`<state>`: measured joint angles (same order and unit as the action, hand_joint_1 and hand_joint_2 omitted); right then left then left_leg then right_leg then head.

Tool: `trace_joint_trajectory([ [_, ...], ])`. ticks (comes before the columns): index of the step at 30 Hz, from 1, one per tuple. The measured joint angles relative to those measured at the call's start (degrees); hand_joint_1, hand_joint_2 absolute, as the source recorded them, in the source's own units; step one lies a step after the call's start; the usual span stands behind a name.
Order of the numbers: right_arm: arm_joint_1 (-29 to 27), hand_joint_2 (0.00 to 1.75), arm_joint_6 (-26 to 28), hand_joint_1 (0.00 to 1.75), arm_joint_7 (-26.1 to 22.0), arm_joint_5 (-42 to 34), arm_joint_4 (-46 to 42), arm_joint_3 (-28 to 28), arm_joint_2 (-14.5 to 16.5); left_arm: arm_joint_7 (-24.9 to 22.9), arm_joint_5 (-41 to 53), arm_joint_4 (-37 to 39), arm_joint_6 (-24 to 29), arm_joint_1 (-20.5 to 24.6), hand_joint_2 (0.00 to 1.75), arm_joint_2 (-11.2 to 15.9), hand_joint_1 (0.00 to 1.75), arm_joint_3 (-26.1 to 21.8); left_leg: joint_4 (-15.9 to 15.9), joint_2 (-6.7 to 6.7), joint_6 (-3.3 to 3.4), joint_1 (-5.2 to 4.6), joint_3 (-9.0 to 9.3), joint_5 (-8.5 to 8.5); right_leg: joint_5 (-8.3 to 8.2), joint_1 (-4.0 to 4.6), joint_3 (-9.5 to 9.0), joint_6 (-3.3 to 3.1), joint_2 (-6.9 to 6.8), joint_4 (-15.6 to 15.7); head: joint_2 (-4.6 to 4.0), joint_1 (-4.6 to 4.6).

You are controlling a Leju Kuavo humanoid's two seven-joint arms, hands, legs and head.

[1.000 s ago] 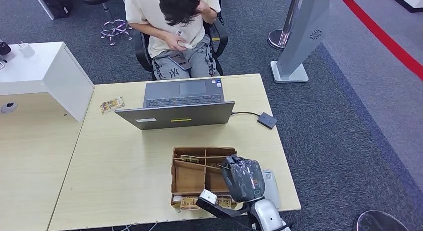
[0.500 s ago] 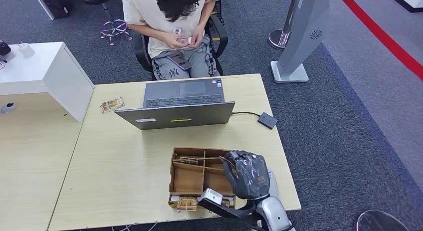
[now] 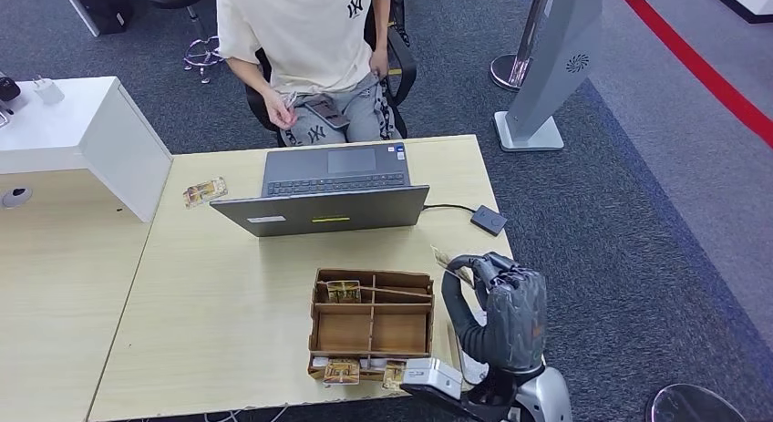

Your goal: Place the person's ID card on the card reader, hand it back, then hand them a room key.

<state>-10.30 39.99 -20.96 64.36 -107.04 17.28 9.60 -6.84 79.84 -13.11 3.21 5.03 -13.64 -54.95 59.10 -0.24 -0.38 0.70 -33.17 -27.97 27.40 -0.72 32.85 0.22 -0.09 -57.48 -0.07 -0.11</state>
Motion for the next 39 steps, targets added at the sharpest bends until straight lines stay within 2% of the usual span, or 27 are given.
trace_joint_trajectory([
  [9, -0.38, 1.75, -0.04, 1.75, -0.06, -0.24, -1.99, -0.31, 0.21, 0.15, 0.00, 0.00, -0.03, 0.01, 0.00, -0.24, 0.00, 0.00, 0.00, 0.00, 0.00, 0.00, 0.00, 0.00, 0.00, 0.00, -0.01, 0.00, 0.00, 0.00, 0.00, 0.00],
  [13, 1.64, 1.75, -0.05, 1.75, 1.67, 1.26, -1.36, 0.36, 0.15, 0.14, 0.83, 0.00, -0.14, 0.05, 0.00, -0.26, 0.00, 0.00, 0.00, 0.01, 0.00, 0.01, 0.00, 0.00, -0.01, 0.00, -0.01, -0.01, 0.02, -0.01, 0.00, 0.00],
  [23, 19.13, 1.75, -1.38, 1.75, 12.51, 6.50, 8.80, 6.08, -2.37, -0.22, 3.82, 0.00, -1.53, 0.35, 0.00, -0.26, 0.00, 0.01, 0.00, 0.11, 0.03, 0.00, 0.04, 0.12, -0.13, 0.00, -0.04, -0.02, 0.06, -0.03, 0.00, 0.00],
  [33, 37.28, 1.75, -5.16, 1.75, 18.28, 14.88, 24.70, 11.39, -2.83, -1.68, 6.21, 0.00, -3.37, 1.79, 0.00, -0.40, 0.00, 0.93, 0.01, 0.09, 0.03, 0.01, 0.03, 0.16, -0.16, 0.01, -0.03, -0.03, 0.05, -0.05, 0.00, -0.01],
  [39, 44.60, 1.75, -5.22, 1.75, 20.35, 18.23, 34.17, 13.73, -1.96, -2.31, 7.11, 0.00, -4.15, 2.60, 0.00, -0.52, 0.00, 2.11, 0.01, 0.04, 0.00, 0.01, 0.02, 0.17, -0.16, 0.01, -0.01, -0.03, 0.05, -0.06, 0.00, 0.00],
])
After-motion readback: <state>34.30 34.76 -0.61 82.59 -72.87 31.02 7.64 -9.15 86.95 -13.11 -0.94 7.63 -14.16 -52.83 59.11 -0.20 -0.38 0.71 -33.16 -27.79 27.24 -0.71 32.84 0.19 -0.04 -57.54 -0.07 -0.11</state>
